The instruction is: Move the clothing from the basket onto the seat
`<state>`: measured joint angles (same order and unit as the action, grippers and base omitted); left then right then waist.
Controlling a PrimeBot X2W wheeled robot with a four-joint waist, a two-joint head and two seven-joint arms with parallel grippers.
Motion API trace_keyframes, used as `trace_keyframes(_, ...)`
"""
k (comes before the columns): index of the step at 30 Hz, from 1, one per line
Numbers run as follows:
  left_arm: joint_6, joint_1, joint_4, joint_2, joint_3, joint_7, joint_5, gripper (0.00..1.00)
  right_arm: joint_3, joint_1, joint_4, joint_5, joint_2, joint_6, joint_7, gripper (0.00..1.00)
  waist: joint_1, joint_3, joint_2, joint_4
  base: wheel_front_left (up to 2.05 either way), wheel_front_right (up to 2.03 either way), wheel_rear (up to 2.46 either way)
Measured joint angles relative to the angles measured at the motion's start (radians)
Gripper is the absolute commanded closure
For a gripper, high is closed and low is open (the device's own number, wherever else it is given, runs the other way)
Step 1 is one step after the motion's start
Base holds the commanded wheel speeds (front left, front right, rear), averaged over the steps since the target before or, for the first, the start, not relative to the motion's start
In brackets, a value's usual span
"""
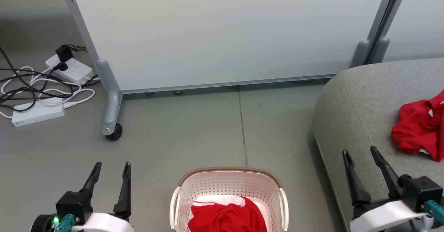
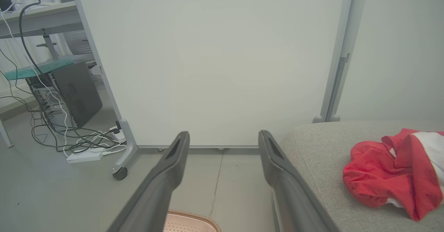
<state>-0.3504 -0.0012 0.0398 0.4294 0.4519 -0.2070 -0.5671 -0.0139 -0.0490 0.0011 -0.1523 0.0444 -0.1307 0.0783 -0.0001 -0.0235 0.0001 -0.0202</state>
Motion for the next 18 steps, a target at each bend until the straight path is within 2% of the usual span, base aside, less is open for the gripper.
trace_keyframes(18,0.009,-0.055,0.007,-0.007,0.030,0.008,0.011,0.00,0.005,0.008,-0.021,-0.016,0.000,0.000,0.000,0.00,0.0000,0.041,0.0000,0.015,0.00,0.00,0.00)
